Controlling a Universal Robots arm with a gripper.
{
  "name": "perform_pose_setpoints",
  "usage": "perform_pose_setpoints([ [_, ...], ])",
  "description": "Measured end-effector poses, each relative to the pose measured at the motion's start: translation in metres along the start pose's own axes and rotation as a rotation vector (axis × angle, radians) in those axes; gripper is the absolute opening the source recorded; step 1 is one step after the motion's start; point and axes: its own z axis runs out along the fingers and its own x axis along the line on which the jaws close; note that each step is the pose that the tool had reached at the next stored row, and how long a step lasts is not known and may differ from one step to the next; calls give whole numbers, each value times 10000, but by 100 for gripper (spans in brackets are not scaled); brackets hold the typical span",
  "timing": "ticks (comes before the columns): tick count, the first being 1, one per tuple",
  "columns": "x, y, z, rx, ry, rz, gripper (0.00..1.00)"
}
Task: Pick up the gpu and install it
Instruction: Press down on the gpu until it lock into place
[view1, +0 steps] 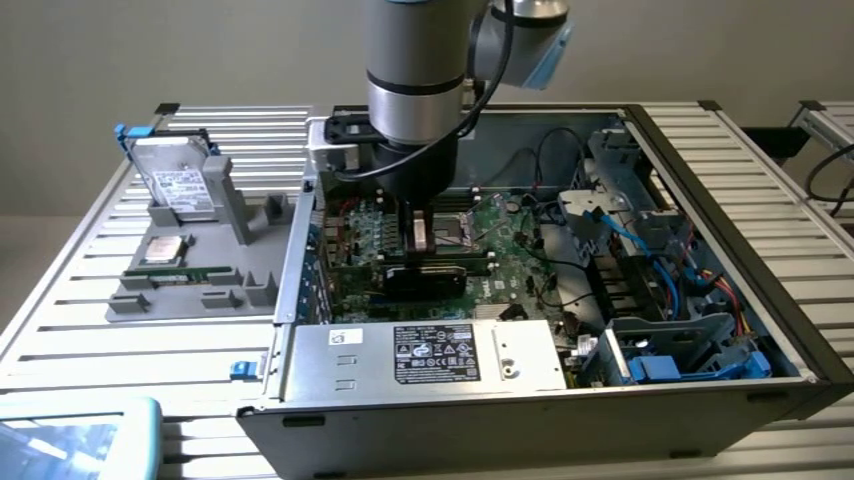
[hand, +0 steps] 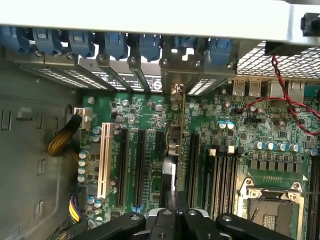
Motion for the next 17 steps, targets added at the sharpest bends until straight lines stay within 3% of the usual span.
perform_pose_setpoints([
  [6,-2,0,33,-130,-10,-1,11],
  [12,2,17,-142,-262,-17,-5,11],
  [15,2,39,-253,-278,-16,-6,11],
  [17,2,43,-269,-278,-17,-14,11],
])
